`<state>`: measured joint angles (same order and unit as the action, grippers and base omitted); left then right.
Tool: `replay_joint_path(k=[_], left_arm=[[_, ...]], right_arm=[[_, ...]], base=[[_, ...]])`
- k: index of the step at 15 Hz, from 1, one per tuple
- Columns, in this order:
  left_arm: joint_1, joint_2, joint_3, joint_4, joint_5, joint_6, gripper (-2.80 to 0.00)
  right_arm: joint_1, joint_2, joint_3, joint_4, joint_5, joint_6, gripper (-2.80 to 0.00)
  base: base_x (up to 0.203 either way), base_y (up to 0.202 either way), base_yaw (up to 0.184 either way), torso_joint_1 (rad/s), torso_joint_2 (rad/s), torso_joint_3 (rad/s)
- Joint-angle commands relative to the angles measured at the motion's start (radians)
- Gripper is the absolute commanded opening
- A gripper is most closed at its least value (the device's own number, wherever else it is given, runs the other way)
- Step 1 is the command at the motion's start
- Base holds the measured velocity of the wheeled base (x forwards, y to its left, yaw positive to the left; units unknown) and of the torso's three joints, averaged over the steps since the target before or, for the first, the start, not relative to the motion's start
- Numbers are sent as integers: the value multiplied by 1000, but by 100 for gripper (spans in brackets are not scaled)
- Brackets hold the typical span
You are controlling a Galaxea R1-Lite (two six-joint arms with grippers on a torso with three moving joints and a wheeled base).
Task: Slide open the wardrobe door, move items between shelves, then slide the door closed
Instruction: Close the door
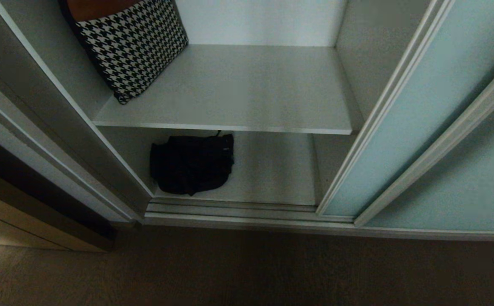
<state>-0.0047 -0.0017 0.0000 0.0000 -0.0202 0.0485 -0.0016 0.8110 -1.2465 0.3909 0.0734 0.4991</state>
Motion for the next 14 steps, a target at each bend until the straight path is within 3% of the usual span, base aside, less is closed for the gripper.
replay_joint_path(k=[1, 7, 12, 14], left_arm=[[0, 0, 0, 0, 0, 1, -280], [0, 0, 0, 0, 0, 1, -280], [0, 0, 0, 0, 0, 1, -280], [0, 0, 0, 0, 0, 1, -280]], right_arm=[[-4, 19, 13, -7, 0, 2, -280], [-67, 82, 74, -168, 13, 5, -280], [-169, 131, 73, -205, 99, 7, -280], [-169, 154, 71, -225, 122, 7, -280]], base=[[0, 0, 0, 0, 0, 0], [0, 0, 0, 0, 0, 0], [0, 0, 0, 0, 0, 0], [0, 0, 0, 0, 0, 0]])
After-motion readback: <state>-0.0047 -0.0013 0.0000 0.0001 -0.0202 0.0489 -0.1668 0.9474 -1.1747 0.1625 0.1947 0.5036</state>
